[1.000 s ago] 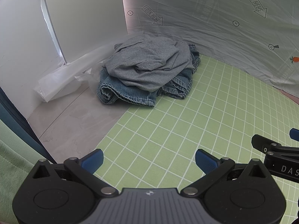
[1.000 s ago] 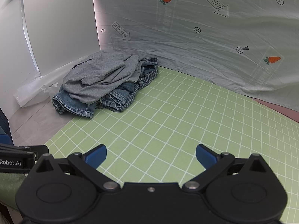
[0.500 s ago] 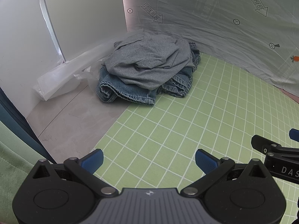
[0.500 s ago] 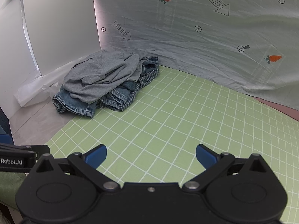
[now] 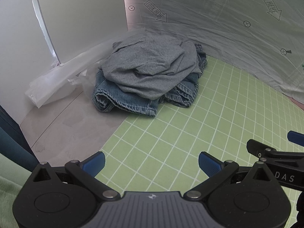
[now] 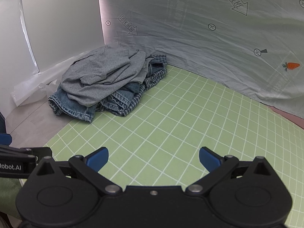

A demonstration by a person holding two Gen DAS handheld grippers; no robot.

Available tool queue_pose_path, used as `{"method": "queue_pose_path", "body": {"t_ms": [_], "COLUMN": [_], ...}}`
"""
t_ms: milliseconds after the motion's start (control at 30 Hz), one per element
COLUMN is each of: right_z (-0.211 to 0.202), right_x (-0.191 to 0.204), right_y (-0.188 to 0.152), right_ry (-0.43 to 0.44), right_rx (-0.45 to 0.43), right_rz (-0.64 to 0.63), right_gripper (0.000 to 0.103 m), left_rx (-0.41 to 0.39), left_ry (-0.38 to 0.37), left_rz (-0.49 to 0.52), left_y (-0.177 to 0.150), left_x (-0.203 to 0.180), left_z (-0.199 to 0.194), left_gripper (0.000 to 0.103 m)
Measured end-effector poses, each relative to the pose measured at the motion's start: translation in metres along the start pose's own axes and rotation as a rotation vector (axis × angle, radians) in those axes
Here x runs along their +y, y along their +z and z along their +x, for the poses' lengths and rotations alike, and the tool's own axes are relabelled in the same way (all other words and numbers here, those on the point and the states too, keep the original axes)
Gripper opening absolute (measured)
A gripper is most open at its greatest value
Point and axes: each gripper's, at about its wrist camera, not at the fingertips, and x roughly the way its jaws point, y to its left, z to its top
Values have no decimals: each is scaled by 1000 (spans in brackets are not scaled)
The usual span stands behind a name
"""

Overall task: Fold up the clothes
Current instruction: 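Reach both grippers into the grey hoodie and close on its fabric, then lift the grey hoodie off the jeans with both grippers and spread it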

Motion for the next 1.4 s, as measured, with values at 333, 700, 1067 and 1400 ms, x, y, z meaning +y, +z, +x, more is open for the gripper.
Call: {"method": "queue_pose_path", "body": {"t_ms": [333, 700, 1067, 1400], "right_z": [93, 231, 254, 139], "right_x": [12, 26, 30, -12], "right_y": [77, 181, 196, 148], "right_ry": [38, 141, 193, 53], "right_rx": [-9, -4, -69, -262], "right_rz": [-71, -12, -93, -52], "right_gripper": [102, 57, 9, 2], "left_rx": [8, 4, -25, -214], "left_ry": [68, 12, -38, -90], "left_rz": [-77, -152, -169, -60], "left_y": [91, 181, 187, 156], "left_x": [38, 80, 66, 21], "left_z": [81, 184, 205, 108], "left_gripper": [103, 71, 22, 5]}}
